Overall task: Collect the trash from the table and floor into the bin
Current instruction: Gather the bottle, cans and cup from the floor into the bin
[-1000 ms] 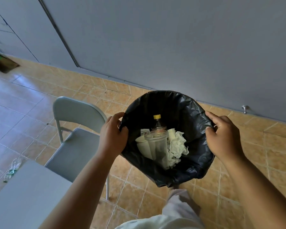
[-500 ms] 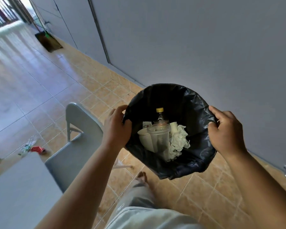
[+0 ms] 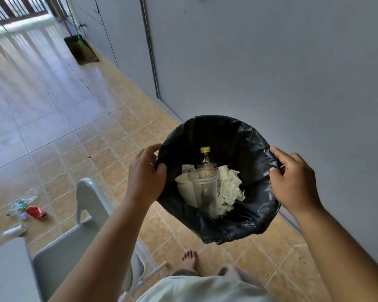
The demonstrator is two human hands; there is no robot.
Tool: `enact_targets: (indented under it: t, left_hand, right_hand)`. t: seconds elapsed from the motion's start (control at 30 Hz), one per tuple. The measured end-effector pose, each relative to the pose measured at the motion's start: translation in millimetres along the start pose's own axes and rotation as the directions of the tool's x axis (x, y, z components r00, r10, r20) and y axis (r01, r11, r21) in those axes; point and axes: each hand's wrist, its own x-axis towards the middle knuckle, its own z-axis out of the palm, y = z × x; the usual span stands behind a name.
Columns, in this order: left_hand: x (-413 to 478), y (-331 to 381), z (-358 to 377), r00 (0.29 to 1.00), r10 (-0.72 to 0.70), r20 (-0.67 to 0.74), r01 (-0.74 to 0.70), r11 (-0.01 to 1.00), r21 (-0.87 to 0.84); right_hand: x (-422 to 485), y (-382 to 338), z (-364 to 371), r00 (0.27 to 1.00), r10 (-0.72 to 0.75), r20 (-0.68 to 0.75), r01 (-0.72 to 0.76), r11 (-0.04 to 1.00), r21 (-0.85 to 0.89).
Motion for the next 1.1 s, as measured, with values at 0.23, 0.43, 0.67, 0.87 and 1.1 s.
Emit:
enact_targets:
  t: [0.23, 0.43, 0.67, 0.87, 1.1]
  left_hand:
    - [90.5, 0.6, 4.5, 0.993, -0.059, -0.101, 0.06, 0.998, 0.006]
    - [156.1, -4.8, 12.2, 0.961, -0.127, -0.247, 0.133, 0.991, 0.009]
    - [216.3, -13.6, 6.5, 0.885, -0.221, -0.41, 0.246, 0.969, 0.009]
    - [258.1, -46.8, -18.9, 0.796, -0.311, -0.52, 0.35, 0.937, -0.025]
    - [322.0, -121.3, -69.7, 0.695, -0.388, -0.605, 0.424, 0.901, -0.091]
  right_hand:
    - [121.7, -17.4, 46.6, 0.995, -0.088, 0.035, 0.087, 0.995, 0.042]
    - [224.9, -33.5, 99.9, 0.972, -0.212, 0.096, 0.202, 0.974, 0.106]
    - [334.0, -80.0, 166.2, 0.896, -0.386, 0.219, 0.345, 0.916, 0.203]
    - [395.2, -148.1, 230.3, 0.809, -0.525, 0.264, 0.461, 0.846, 0.269]
    - [434.3, -250.8, 325.7, 0.73, -0.61, 0.308, 0.529, 0.79, 0.309]
